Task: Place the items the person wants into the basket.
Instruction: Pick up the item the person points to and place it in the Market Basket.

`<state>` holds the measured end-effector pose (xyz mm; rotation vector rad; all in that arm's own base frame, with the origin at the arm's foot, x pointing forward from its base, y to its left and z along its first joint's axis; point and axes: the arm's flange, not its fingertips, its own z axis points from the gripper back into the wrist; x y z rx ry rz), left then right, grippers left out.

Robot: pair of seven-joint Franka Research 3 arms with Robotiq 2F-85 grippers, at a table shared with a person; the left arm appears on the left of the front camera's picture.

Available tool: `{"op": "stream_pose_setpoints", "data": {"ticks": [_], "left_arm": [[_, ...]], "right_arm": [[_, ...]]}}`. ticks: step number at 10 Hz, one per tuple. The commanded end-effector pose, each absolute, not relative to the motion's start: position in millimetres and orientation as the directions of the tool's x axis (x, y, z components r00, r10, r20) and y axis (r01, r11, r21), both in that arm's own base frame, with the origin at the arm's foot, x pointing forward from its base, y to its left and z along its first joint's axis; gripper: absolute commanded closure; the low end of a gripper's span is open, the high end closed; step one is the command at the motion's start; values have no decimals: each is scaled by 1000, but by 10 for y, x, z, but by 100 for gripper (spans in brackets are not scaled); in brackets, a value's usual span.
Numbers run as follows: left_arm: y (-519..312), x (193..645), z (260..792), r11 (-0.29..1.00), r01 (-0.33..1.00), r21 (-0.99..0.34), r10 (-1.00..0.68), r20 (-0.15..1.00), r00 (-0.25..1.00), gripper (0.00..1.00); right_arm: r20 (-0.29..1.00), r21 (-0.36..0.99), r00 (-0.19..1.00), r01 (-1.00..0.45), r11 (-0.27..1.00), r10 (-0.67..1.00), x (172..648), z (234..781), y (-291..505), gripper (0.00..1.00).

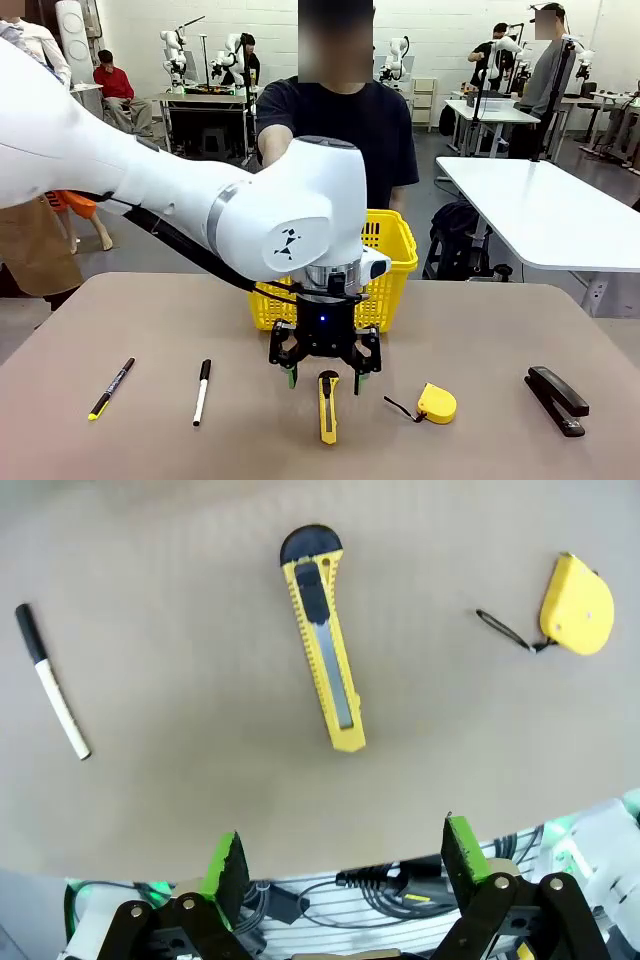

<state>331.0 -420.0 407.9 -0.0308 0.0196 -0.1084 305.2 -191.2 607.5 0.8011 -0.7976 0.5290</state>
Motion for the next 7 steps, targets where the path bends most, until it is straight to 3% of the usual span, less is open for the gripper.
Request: {"op": "stream_pose_setpoints", "data": {"ticks": [1, 5, 7], "left_arm": [[-4239, 3406, 3980, 994, 100, -35, -100, 23, 995, 0], [-4237, 3635, 3645, 995, 94, -16, -93, 26, 995, 0], [-4280, 3730, 3524, 988, 150, -20, -148, 87, 985, 0]], "right_arm": [[808, 416, 577, -697, 584, 114, 3071, 6088, -1915, 0], [808, 416, 577, -697, 584, 114, 3071, 6088, -1915, 0], [808, 416, 577, -697, 584, 114, 3071, 6088, -1915, 0]]}}
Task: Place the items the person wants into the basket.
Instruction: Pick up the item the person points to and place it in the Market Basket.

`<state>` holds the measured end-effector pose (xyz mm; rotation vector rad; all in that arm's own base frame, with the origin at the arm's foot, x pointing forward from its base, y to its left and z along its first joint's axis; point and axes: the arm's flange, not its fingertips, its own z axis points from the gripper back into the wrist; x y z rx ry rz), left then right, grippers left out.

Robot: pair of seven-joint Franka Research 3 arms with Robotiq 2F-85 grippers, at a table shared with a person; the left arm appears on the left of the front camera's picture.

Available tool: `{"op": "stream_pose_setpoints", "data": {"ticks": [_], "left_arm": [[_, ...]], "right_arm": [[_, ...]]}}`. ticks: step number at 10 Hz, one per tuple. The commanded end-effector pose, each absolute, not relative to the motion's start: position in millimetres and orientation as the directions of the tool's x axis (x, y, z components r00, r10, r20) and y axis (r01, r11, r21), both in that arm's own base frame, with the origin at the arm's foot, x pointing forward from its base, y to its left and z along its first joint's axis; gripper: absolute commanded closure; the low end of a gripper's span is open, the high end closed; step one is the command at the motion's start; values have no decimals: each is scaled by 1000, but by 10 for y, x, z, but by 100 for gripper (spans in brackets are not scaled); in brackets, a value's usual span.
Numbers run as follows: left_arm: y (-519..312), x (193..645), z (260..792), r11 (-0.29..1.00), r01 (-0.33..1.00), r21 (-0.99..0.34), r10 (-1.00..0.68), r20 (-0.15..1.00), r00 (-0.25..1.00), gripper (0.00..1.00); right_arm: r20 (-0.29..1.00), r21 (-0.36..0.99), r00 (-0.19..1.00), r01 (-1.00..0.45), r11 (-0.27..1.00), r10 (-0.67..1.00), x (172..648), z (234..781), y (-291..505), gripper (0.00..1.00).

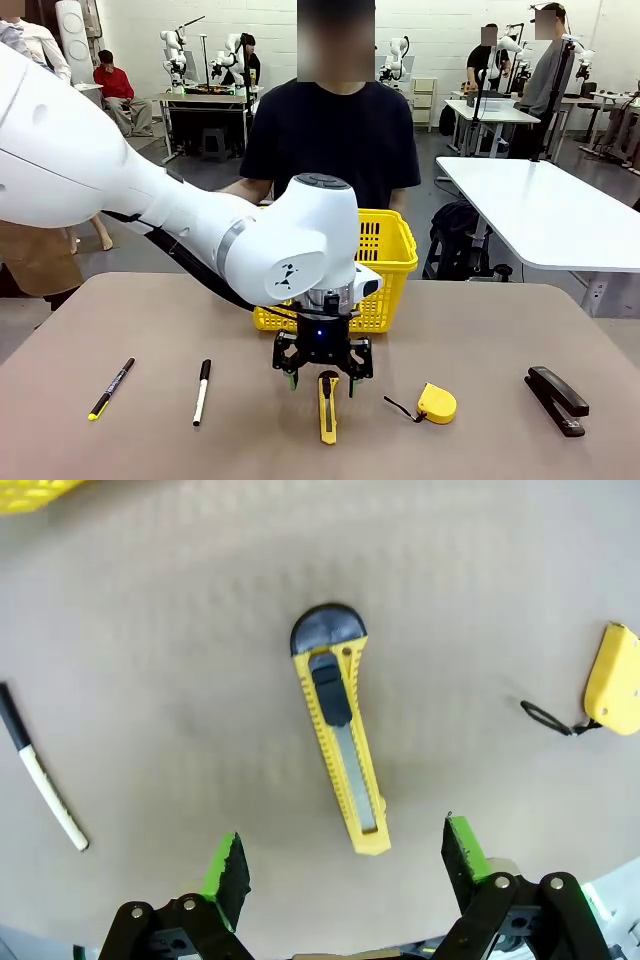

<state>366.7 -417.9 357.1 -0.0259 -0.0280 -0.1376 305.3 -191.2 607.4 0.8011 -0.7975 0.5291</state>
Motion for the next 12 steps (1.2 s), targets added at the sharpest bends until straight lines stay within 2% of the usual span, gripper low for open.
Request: {"op": "stream_pose_setpoints", "data": {"ticks": [1, 2, 5, 8, 12], "left_arm": [[-4274, 3746, 3572, 985, 164, -53, -159, 95, 983, 0], [-4179, 3667, 3571, 990, 137, -24, -137, 30, 990, 0], [-4179, 3667, 3571, 990, 137, -24, -137, 30, 990, 0], [-4274, 3706, 3365, 977, 212, -13, -210, 99, 973, 0], [-4337, 3750, 3208, 981, 192, 28, -194, 117, 974, 0]], "right_arm": [[808, 416, 577, -697, 584, 114, 3071, 6088, -1915, 0], [808, 416, 577, -697, 584, 114, 3071, 6088, -1915, 0], [808, 416, 577, -697, 584, 114, 3071, 6088, -1915, 0], [808, 416, 577, -697, 584, 114, 3071, 6088, -1915, 0], [808, 416, 577, -697, 584, 114, 3071, 6088, -1915, 0]]}}
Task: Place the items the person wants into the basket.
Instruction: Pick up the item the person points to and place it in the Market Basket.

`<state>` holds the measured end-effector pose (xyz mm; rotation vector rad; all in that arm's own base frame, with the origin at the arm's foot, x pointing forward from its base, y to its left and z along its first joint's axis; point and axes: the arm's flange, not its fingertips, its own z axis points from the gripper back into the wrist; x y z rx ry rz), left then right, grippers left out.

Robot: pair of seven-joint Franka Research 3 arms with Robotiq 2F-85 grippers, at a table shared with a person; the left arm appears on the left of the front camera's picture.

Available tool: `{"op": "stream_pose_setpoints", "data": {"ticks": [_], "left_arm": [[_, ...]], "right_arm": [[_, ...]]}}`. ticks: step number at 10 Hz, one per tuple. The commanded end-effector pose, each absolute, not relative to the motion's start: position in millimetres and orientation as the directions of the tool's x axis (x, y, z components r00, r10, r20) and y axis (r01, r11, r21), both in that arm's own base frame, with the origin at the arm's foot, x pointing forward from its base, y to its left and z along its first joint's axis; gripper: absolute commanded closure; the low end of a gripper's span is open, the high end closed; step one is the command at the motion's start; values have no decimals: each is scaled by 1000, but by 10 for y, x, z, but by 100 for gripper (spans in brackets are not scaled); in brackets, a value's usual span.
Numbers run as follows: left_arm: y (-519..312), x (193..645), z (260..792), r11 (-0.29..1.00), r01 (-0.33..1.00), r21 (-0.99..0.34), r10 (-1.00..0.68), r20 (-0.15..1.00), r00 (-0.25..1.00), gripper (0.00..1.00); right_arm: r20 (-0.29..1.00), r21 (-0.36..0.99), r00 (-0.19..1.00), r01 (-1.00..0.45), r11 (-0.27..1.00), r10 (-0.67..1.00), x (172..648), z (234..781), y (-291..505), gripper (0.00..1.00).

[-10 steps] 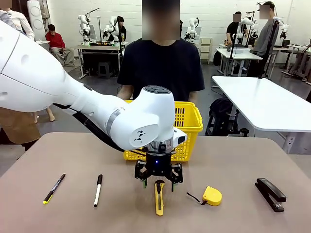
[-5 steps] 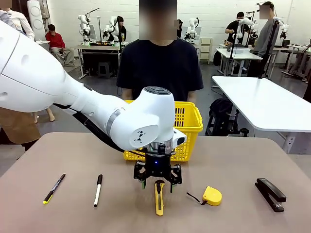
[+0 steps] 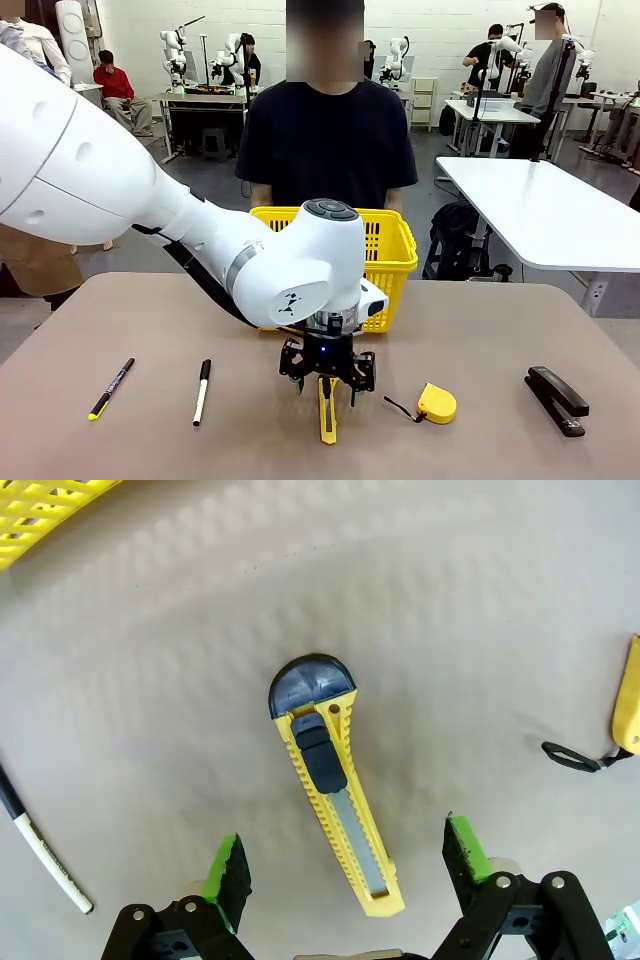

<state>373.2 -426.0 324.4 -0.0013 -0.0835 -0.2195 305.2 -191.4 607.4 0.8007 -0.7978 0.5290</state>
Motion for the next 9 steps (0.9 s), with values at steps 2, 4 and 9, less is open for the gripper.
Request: {"op": "stream_pose_setpoints", "data": {"ticks": [2, 4, 9], "left_arm": [[-4314, 3736, 3106, 987, 158, -1, -157, 111, 981, 0], [-4309, 3740, 3072, 988, 150, -25, -146, 103, 984, 0], [-4293, 3765, 3003, 989, 148, -6, -147, 96, 984, 56]], "right_arm": [[808, 416, 577, -697, 584, 114, 3071, 6088, -1915, 0], [808, 416, 577, -697, 584, 114, 3071, 6088, -1915, 0], [808, 416, 577, -697, 584, 114, 3071, 6088, -1915, 0]]}}
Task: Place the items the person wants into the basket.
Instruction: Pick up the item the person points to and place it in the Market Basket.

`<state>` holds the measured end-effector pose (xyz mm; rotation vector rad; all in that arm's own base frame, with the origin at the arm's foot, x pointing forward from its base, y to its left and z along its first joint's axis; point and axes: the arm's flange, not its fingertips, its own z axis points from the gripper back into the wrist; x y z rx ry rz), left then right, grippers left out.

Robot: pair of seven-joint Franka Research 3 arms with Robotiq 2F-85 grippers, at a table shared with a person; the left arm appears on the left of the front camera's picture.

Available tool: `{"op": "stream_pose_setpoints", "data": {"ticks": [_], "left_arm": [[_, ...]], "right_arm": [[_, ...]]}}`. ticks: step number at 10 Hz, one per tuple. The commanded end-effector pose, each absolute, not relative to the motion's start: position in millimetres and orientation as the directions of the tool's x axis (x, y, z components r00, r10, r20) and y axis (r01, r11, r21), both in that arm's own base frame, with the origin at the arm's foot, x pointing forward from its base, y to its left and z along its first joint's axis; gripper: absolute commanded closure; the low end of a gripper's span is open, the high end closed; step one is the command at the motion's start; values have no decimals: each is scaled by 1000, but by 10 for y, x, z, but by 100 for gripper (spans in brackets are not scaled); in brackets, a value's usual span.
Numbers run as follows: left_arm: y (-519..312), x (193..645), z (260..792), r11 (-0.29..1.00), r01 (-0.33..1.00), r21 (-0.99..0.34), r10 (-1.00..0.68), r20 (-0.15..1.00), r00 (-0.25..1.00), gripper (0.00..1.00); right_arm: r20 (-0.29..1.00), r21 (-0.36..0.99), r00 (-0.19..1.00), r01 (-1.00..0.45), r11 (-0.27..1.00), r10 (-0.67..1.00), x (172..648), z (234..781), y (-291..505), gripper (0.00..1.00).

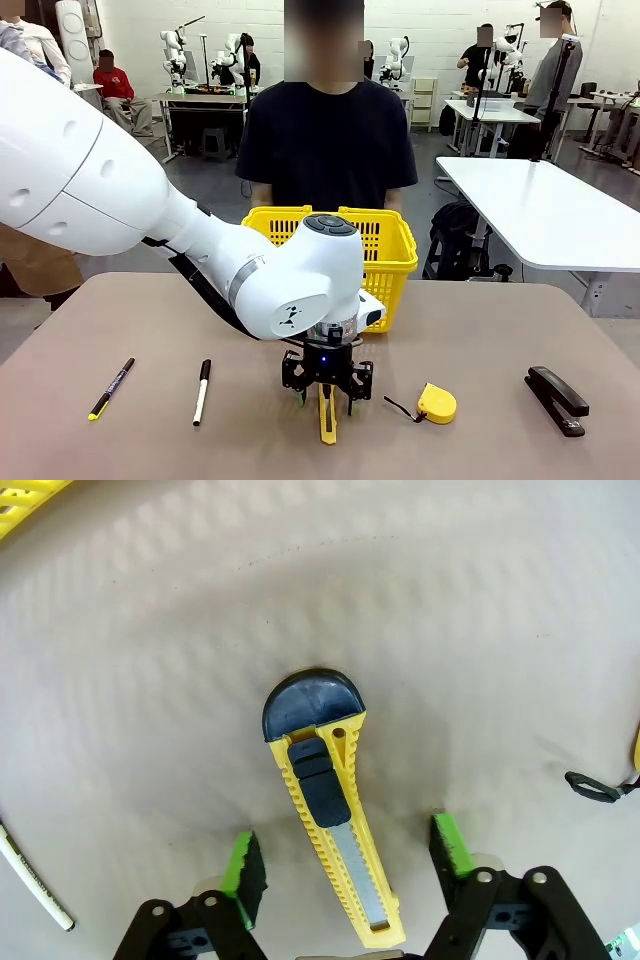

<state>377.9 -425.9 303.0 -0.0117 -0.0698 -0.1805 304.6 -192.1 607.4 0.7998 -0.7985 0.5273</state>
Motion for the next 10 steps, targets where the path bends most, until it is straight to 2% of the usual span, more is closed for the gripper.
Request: {"op": "stream_pose_setpoints", "data": {"ticks": [1, 3, 4, 6, 10], "left_arm": [[-4293, 3766, 3006, 989, 148, -7, -147, 95, 985, 100], [-4286, 3778, 3011, 989, 145, -8, -144, 89, 986, 100], [-4278, 3790, 3009, 990, 143, -11, -142, 83, 986, 80], [-4275, 3795, 3015, 989, 145, -9, -144, 79, 986, 100], [-4233, 3789, 3088, 983, 184, 10, -184, 69, 981, 100]], "right_arm": [[808, 416, 577, -697, 584, 114, 3071, 6088, -1915, 0], [808, 416, 577, -697, 584, 114, 3071, 6088, -1915, 0], [808, 416, 577, -697, 584, 114, 3071, 6088, -1915, 0], [808, 416, 577, -697, 584, 114, 3071, 6088, -1915, 0], [808, 416, 577, -697, 584, 114, 3071, 6088, -1915, 0]]}}
